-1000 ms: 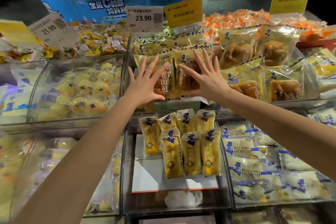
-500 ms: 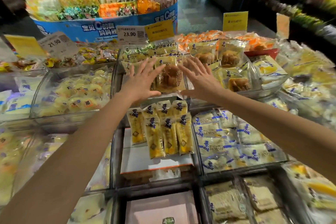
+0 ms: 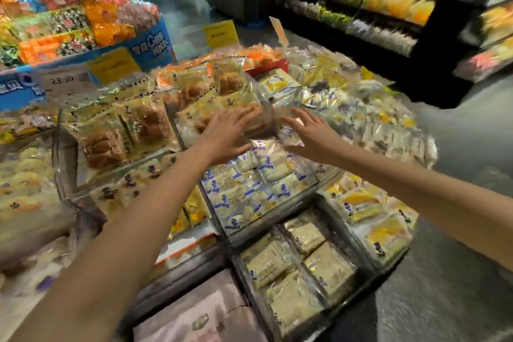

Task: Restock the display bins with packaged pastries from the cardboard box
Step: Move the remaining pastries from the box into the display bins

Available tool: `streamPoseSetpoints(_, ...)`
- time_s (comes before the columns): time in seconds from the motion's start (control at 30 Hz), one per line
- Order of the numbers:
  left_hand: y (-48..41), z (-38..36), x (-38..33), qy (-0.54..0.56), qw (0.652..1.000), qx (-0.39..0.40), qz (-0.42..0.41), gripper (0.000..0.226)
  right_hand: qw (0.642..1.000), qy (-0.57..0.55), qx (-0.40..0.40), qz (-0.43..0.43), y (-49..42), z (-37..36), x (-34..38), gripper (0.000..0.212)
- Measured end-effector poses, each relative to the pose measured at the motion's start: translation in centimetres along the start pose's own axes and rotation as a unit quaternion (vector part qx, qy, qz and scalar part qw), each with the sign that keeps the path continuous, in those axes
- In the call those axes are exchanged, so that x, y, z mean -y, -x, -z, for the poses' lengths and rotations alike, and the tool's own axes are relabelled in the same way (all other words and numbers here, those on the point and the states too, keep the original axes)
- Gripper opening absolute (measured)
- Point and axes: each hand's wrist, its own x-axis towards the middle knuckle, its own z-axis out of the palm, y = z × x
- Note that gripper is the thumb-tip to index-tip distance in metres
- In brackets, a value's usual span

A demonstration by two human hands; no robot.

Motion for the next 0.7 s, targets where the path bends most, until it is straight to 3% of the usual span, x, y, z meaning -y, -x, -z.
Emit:
streamPoseSetpoints(0.37,-11.2,-2.9,-24.1,0.016,0.984,-0.009,-0.179,0.080,0.987,0.010,-0.007,-0.160,20.8,2.6,-17.7,0.077)
streamPoseSetpoints(0.57,-17.0,-4.8,-43.2,0.048,0.955,-0.002,-0.294,0.077,0.957,0.021,0.011,-0.289,36.9,3.8,-28.2,0.075)
streamPoseSetpoints(0.7,-20.1,-5.9,-55.6,0.077,0.930,-0.005,-0.361,0.077,0.916,0.008,0.006,-0.400,48.2,5.6,-32.8,0.074)
